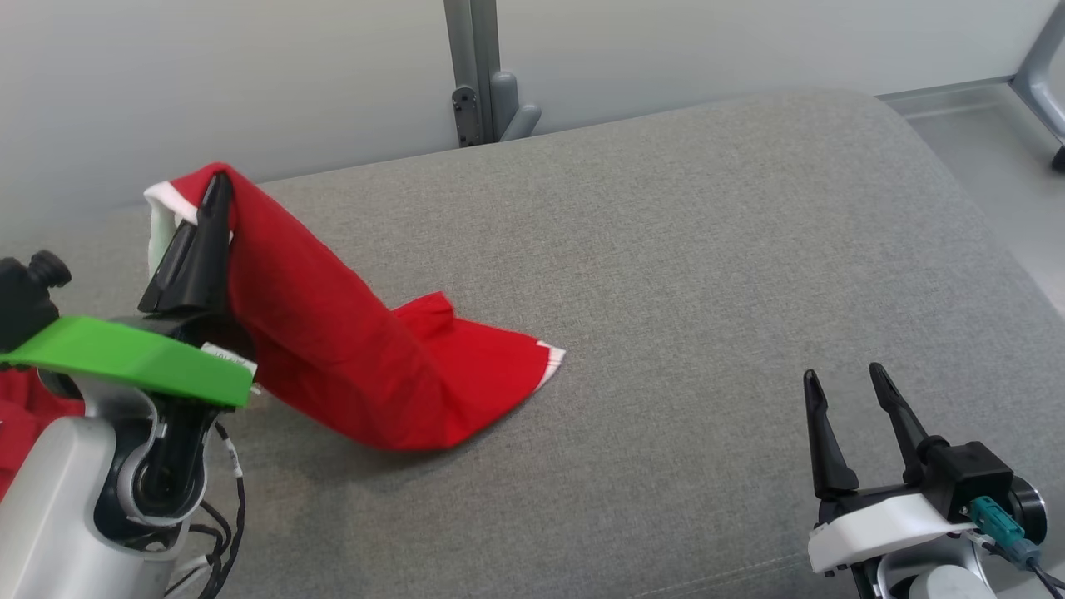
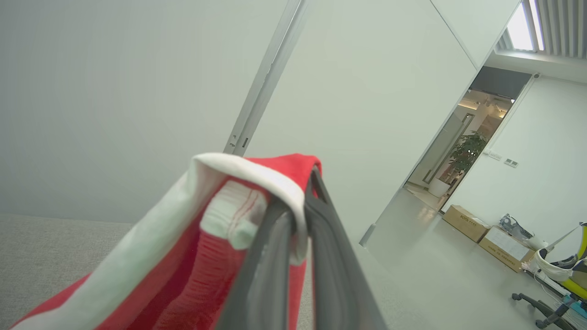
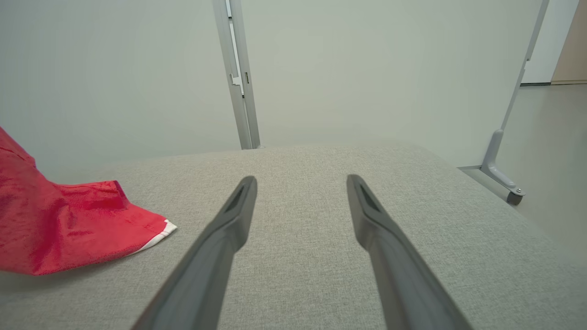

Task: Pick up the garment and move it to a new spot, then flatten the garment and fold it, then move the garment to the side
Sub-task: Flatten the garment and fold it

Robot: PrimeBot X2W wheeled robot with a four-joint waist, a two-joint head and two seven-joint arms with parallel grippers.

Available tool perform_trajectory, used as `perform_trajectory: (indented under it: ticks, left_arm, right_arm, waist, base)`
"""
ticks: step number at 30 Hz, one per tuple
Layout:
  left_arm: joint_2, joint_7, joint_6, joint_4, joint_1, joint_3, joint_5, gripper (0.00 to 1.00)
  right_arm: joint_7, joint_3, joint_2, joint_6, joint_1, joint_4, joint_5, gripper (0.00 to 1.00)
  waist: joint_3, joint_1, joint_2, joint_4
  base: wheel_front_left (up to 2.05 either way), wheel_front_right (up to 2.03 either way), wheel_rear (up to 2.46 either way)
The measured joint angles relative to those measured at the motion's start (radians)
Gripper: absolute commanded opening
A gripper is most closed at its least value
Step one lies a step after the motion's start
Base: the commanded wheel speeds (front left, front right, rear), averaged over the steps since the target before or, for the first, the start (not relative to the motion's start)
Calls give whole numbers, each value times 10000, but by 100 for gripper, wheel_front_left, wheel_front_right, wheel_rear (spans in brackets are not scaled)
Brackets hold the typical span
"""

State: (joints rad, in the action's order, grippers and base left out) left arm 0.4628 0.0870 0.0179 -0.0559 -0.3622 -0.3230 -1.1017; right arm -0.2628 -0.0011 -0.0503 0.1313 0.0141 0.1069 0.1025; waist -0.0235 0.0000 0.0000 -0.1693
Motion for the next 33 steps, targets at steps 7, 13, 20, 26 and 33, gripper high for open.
perform_trajectory:
  ticks: [7,13,20,26,33]
  left_arm:
    - [-226,-909,230,59,-1060,-1296,945,0]
    - [-1490,-1482,-270,1524,-1471,-3020,1294,0]
    - [-3279,-1569,-961,3668,-1700,-5568,2621,0]
    - [-3885,-892,-1340,5613,-1398,-7053,3074,0]
    - [-4084,328,-1453,7060,-1278,-7787,3032,100]
  right_arm:
    - [2,167,-2,0,-63,88,2,100]
    - [0,267,2,0,-193,146,75,100]
    - [0,199,6,0,-213,203,194,100]
    - [0,203,4,0,-233,232,305,100]
    - [2,2,0,0,-229,213,330,100]
  waist:
    - [160,0,0,63]
    - [78,0,0,-216]
    - [-93,0,1,-727]
    - [-219,0,1,-1184]
    - [-415,0,0,-1306]
  base:
    - [0,0,0]
    - [0,0,0]
    - [0,0,0]
    - [0,0,0]
    - [0,0,0]
